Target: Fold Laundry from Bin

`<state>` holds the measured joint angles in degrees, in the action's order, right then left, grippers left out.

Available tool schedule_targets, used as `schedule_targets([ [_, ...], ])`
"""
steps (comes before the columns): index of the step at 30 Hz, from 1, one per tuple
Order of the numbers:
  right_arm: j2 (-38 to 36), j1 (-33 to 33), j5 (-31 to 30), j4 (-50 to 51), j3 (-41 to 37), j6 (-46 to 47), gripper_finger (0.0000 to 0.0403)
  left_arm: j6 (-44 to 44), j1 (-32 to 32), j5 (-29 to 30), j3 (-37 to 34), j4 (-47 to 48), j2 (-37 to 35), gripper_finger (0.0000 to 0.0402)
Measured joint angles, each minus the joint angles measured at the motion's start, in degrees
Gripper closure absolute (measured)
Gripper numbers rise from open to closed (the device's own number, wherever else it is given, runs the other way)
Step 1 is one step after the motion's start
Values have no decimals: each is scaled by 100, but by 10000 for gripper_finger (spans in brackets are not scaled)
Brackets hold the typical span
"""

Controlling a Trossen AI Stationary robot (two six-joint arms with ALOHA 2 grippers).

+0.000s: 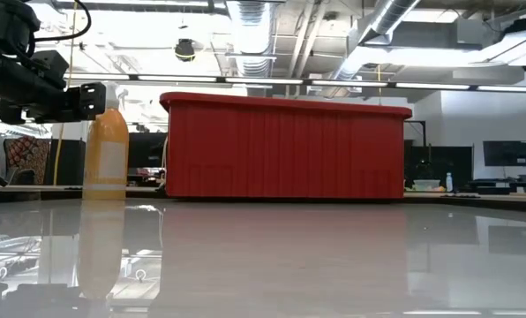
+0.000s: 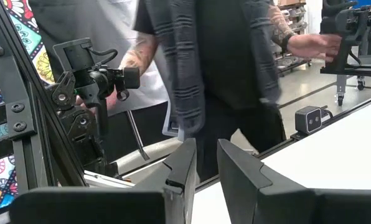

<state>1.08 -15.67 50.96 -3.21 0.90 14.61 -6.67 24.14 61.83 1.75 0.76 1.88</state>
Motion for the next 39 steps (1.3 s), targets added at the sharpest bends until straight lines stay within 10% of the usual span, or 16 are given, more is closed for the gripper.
schedule_targets([
  [6,0,109,-138,-58,-1,-1187,307,-126,2,-29,1,-10,1,263],
  [11,-2,353,-1167,-467,-6,-2792,307,-2555,-34,-1435,-3,-231,-1,263],
  [17,8,888,-1551,-692,-6,-2924,307,-4019,9,-1444,-5,-309,-1,263],
  [28,25,1360,-1874,-601,-6,-2890,307,-3283,7,-4395,-5,-590,77,263],
  [39,51,1631,-5107,-2108,-3,-2312,307,-1858,-219,-5135,657,-1166,755,263],
])
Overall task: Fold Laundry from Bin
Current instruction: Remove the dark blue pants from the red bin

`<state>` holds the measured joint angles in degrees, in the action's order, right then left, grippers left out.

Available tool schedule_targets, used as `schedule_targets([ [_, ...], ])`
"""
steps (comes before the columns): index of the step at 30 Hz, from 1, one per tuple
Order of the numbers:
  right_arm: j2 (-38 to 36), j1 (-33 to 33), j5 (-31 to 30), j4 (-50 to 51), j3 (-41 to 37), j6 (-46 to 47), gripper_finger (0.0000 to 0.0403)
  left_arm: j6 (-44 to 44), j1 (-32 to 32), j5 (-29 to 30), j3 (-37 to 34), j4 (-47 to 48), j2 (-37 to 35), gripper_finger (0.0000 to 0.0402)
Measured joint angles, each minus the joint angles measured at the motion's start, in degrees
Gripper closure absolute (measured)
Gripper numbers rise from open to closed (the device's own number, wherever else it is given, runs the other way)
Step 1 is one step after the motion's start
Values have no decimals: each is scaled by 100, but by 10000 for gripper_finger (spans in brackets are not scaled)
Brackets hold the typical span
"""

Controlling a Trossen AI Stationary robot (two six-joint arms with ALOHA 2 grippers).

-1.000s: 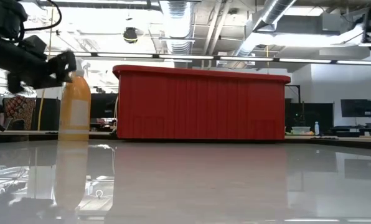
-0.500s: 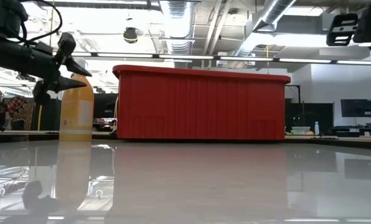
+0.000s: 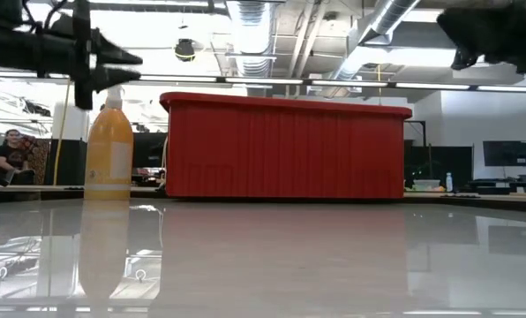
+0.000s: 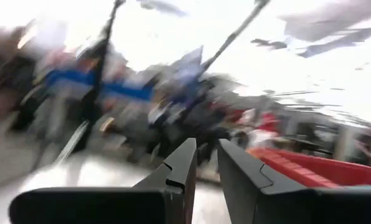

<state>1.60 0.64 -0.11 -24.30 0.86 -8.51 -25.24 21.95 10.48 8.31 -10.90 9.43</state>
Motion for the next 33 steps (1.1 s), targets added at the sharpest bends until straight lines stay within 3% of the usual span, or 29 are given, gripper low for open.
schedule_targets([
  [3,61,109,-1259,-729,4,1128,307,594,-71,114,511,55,661,263],
  [5,96,176,-1466,-974,72,1040,307,951,-74,247,853,102,1173,263],
  [9,527,292,-1485,-1069,579,1209,307,1435,-17,269,1575,129,2301,263],
  [12,1200,402,-1467,-1124,1175,1249,307,1791,54,-96,2075,113,3122,263],
  [18,3056,441,-597,-1314,2441,-466,307,2358,398,-469,2825,138,4474,263],
  [22,4256,533,-297,-1501,3353,-825,307,2380,700,-723,3233,138,4936,263],
  [26,5107,905,-417,-1154,4245,-611,307,2681,930,-974,3479,152,5098,263],
  [33,6469,2107,-637,899,5621,280,307,2648,1139,-1002,3522,365,5097,263],
])
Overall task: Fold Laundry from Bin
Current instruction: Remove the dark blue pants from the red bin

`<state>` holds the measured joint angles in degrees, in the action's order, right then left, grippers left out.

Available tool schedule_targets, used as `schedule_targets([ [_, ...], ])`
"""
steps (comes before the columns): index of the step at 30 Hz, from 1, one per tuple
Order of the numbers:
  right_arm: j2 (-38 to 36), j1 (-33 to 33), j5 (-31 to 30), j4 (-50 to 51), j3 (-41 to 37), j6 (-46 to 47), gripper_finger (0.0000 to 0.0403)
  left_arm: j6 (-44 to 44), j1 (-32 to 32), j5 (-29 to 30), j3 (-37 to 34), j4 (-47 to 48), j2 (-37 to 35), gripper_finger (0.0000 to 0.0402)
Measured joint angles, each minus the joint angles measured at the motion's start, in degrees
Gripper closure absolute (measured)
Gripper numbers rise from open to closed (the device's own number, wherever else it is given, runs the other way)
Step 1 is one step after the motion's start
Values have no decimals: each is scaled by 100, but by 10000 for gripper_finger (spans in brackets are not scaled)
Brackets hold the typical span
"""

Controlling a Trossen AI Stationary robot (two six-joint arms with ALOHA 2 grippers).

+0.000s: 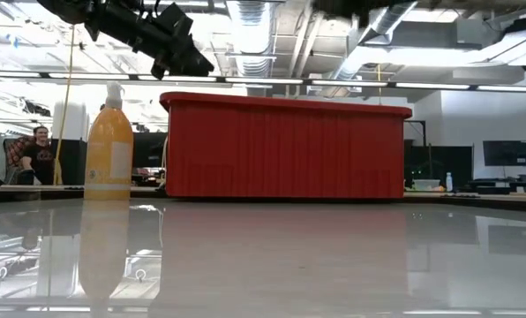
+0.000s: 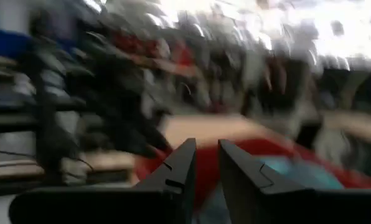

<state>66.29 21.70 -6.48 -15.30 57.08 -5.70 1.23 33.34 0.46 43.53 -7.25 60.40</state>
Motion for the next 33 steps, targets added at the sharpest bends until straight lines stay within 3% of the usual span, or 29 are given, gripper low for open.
schedule_targets([
  [3,607,569,-567,579,523,847,307,-7,12,47,-2,159,-2,263],
  [9,1802,1427,-585,1880,1415,919,283,-213,3,126,-2,412,-2,263],
  [15,2851,1731,-541,3403,2377,918,187,-570,1,119,-2,792,-2,263],
  [21,3578,1907,-923,4076,3386,998,105,-653,-2,143,-2,824,-2,263],
  [26,4314,2087,-1021,4387,3899,1028,92,-876,-2,147,-2,829,-2,263],
  [33,4960,2285,-1184,4714,4149,1404,105,-1316,-35,129,-4,1041,-2,263],
])
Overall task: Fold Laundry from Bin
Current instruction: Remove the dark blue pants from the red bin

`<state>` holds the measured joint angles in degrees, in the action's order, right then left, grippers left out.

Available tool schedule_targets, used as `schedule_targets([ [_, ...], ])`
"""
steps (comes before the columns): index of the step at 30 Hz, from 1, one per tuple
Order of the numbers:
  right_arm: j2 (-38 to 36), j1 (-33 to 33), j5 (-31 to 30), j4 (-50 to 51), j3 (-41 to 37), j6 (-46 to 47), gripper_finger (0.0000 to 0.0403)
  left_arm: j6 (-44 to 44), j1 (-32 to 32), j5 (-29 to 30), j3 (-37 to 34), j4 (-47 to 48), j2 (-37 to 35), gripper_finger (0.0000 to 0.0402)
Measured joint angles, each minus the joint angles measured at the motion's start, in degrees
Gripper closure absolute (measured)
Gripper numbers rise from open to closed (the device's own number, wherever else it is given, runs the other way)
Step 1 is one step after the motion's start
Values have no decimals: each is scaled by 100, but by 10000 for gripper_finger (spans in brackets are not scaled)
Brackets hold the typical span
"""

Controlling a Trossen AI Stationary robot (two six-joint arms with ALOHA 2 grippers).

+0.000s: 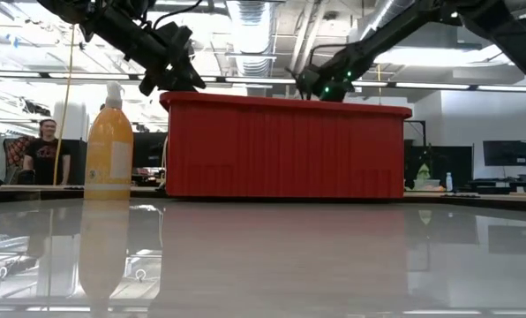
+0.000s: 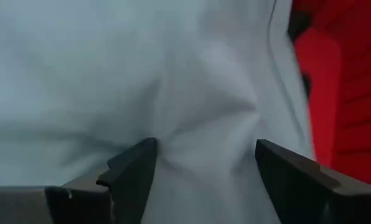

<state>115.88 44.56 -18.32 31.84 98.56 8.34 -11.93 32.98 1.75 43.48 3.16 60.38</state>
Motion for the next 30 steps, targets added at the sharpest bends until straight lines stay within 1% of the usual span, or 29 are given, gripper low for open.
schedule_targets([
  [2,63,30,166,72,17,62,119,-91,-40,4,0,100,-1,263],
  [4,134,76,532,211,20,49,148,-150,-98,4,0,139,-5,263],
  [6,176,102,816,367,14,43,204,-176,-167,11,0,163,-7,263],
  [7,181,104,872,423,11,37,242,-174,-215,32,0,171,-7,263],
  [9,122,102,961,423,11,21,329,-176,-288,87,0,179,-7,263],
  [10,50,100,1054,416,9,-24,363,-177,-324,100,0,183,-7,263],
  [11,-22,98,1114,368,5,-79,375,-176,-357,105,0,189,-7,263],
  [17,-863,-16,1232,-95,2,23,375,-101,-557,64,0,199,-7,263],
  [26,-2321,-463,1347,-670,2,24,375,34,-865,14,-1,99,-2,263],
  [30,-2843,-759,1503,-1034,2,194,375,134,-1031,-353,-7,-33,0,263],
])
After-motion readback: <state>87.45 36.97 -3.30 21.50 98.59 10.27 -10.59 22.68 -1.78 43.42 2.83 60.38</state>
